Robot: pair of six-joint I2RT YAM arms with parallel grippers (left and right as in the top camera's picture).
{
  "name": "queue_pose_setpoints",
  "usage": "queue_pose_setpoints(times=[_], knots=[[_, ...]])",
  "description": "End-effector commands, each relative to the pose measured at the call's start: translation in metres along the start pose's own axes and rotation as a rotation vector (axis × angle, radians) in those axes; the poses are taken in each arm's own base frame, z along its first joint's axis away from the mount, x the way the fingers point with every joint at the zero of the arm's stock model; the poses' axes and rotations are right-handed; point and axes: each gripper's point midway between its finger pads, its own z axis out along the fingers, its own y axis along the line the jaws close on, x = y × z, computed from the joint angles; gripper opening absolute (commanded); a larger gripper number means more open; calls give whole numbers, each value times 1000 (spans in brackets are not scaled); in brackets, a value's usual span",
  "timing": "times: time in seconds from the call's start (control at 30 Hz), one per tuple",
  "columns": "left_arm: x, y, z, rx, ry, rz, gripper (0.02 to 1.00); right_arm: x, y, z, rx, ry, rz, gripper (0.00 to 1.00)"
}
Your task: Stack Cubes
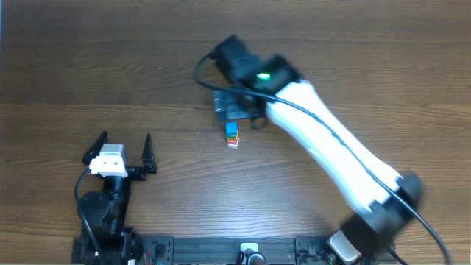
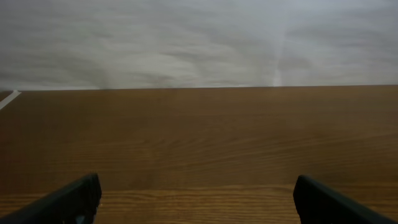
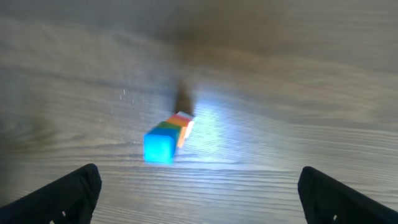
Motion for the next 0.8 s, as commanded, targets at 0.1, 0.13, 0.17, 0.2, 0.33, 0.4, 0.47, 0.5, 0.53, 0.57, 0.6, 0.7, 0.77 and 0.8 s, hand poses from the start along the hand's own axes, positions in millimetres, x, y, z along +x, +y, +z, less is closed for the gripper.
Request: queue_pose_setpoints(times=[0.1, 0.13, 0.17, 0.2, 0.33, 0.4, 0.47, 0.5, 0.53, 0.57, 0.6, 0.7, 0.77, 0.8], knots=[[1, -2, 0, 11, -1, 18, 1000, 0, -115, -102, 309, -248, 44, 993], [1, -2, 0, 11, -1, 18, 1000, 2, -126, -106, 338, -251, 35, 991], [1, -2, 0, 11, -1, 18, 1000, 5, -136, -109, 367, -254, 28, 993], [1, -2, 0, 11, -1, 18, 1000, 6, -143, -110, 386, -258, 29, 993], [1, -2, 0, 11, -1, 18, 1000, 10, -164, -101, 400, -294, 76, 991], [1, -2, 0, 11, -1, 18, 1000, 13, -172, -92, 375, -317, 99, 993], [1, -2, 0, 11, -1, 18, 1000, 16, -177, -81, 288, -362, 100, 991], [1, -2, 0, 11, -1, 18, 1000, 18, -178, -80, 263, -388, 93, 993], [1, -2, 0, 11, -1, 18, 998, 22, -184, -80, 253, -443, 91, 991], [1, -2, 0, 11, -1, 18, 1000, 26, -189, -82, 258, -479, 102, 993], [1, -2, 0, 11, -1, 18, 1000, 29, -193, -83, 262, -508, 112, 991], [1, -2, 0, 11, -1, 18, 1000, 42, -204, -85, 267, -603, 154, 993], [1, -2, 0, 11, -1, 18, 1000, 56, -210, -84, 248, -705, 178, 991], [1, -2, 0, 11, -1, 18, 1000, 62, -212, -83, 239, -742, 188, 993]])
